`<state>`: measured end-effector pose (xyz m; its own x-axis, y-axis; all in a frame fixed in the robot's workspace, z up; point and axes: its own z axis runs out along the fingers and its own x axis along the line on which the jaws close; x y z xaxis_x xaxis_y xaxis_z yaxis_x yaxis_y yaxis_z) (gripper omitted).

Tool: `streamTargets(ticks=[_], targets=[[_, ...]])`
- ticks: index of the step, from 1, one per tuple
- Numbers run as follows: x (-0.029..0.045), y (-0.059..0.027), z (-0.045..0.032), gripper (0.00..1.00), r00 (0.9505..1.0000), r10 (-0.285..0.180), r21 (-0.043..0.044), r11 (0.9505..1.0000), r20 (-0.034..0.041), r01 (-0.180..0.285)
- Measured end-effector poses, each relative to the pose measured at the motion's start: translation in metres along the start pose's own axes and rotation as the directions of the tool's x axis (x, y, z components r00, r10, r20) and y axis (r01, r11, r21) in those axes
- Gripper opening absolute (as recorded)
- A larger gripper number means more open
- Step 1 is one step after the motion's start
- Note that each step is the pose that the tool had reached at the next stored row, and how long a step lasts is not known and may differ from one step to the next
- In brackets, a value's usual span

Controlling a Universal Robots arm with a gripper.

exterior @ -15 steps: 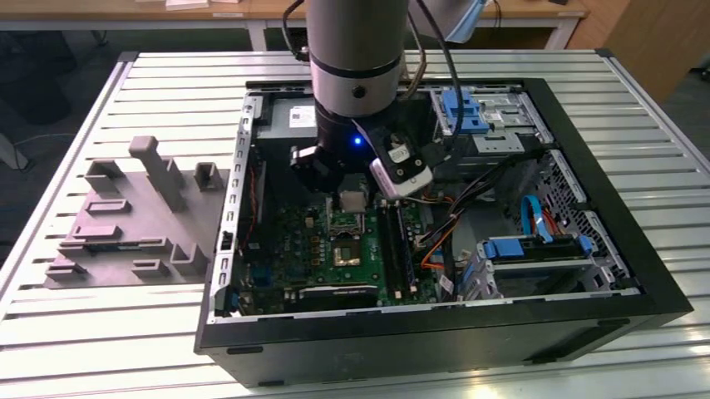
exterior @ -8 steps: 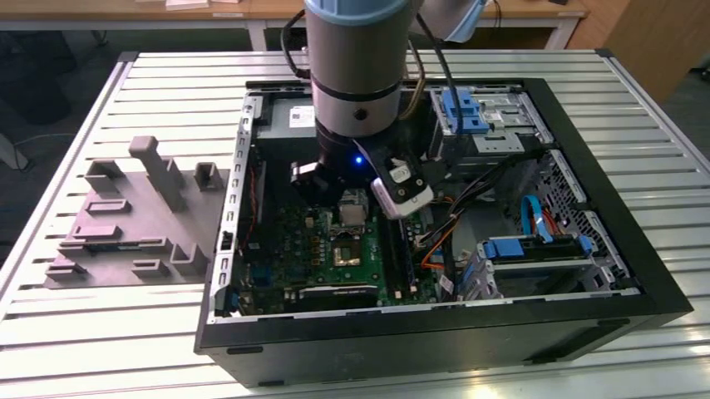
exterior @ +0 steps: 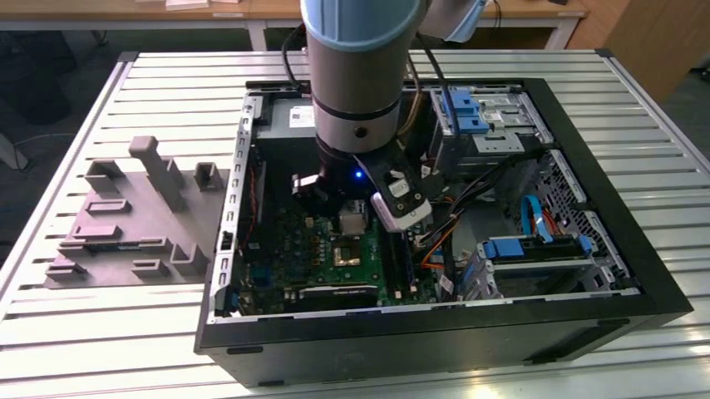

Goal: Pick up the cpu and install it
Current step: 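Place the cpu into insertion slot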

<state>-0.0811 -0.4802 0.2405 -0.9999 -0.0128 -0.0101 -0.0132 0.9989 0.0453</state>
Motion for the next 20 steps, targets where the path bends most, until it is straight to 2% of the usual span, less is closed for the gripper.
streamTargets(ticks=[8, 15, 20], targets=[[0.0002, -0.0006, 0.0139, 0.47, 1.0000, 0.000, 0.0000, 1.0000, 0.0000, 0.000], [0.0003, -0.0007, 0.0144, 0.47, 1.0000, 0.000, 0.0001, 1.0000, 0.0000, 0.000], [0.0046, -0.0008, 0.0190, 0.47, 1.0000, 0.000, 0.0000, 1.0000, 0.0000, 0.000]])
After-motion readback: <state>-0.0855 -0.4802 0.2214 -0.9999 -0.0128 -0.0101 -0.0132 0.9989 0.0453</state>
